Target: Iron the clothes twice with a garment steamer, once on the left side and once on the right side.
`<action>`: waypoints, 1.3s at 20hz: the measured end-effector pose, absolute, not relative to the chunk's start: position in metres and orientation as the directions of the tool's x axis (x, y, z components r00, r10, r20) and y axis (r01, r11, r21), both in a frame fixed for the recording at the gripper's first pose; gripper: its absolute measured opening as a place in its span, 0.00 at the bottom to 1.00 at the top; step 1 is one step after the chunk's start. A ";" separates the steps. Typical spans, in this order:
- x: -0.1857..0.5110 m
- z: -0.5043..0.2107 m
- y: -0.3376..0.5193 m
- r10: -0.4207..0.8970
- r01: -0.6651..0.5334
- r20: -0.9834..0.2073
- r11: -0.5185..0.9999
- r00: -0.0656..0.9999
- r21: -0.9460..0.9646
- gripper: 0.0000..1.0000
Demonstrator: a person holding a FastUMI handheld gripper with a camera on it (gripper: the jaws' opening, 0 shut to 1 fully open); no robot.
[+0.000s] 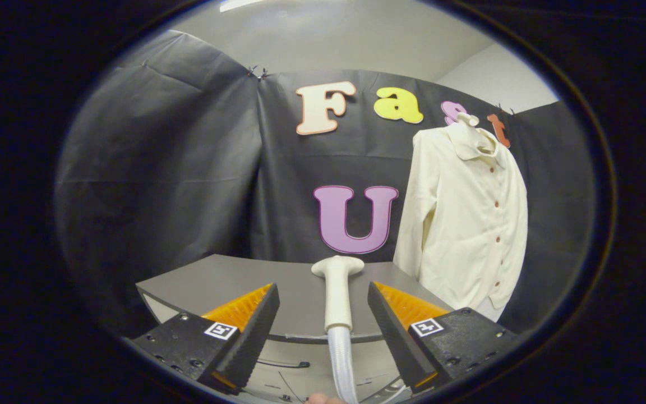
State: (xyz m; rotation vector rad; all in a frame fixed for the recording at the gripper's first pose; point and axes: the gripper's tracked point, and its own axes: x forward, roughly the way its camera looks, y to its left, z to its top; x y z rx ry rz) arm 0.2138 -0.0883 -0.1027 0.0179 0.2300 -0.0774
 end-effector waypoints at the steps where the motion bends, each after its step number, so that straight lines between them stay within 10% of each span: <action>1: 0.218 -0.105 -0.088 -0.075 0.079 -0.232 0.997 0.970 0.005 0.97; 26: 0.282 -0.191 -0.091 -0.032 0.056 -0.445 0.998 0.895 0.042 0.89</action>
